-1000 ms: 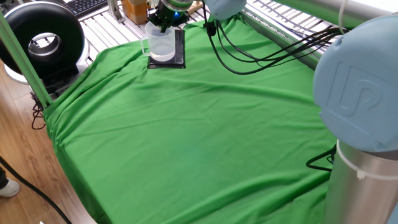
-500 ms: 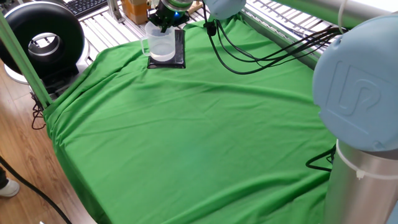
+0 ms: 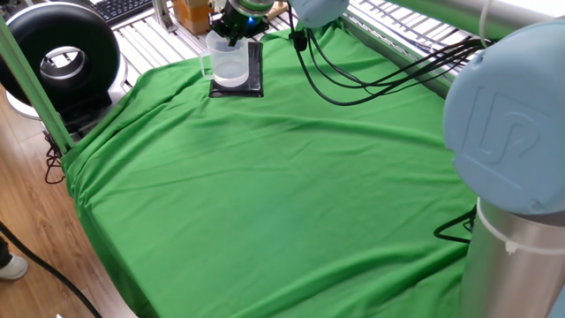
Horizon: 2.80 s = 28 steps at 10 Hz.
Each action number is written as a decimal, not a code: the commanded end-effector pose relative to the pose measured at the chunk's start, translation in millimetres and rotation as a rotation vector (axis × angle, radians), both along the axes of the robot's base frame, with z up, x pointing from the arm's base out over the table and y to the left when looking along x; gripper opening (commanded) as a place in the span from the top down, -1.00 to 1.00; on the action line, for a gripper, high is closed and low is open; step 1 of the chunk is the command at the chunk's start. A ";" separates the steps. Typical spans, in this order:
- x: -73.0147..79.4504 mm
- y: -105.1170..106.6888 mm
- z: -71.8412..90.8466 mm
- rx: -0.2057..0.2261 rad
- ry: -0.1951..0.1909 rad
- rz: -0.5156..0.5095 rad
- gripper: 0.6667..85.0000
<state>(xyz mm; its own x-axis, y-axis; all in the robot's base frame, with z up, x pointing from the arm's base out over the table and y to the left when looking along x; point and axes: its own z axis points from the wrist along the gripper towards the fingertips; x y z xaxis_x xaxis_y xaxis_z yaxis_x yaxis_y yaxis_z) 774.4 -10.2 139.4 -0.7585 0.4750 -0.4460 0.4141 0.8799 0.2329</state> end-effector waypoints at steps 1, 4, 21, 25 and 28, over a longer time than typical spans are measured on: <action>1.1 0.4 1.1 0.012 -0.003 -0.005 0.98; 1.4 -2.5 -1.2 0.000 -0.001 0.006 0.98; 5.3 -8.9 -4.8 -0.011 0.007 0.024 0.98; 4.6 -8.7 -3.9 -0.011 0.007 0.021 0.98; 4.5 -7.2 -3.5 -0.006 0.007 0.019 0.98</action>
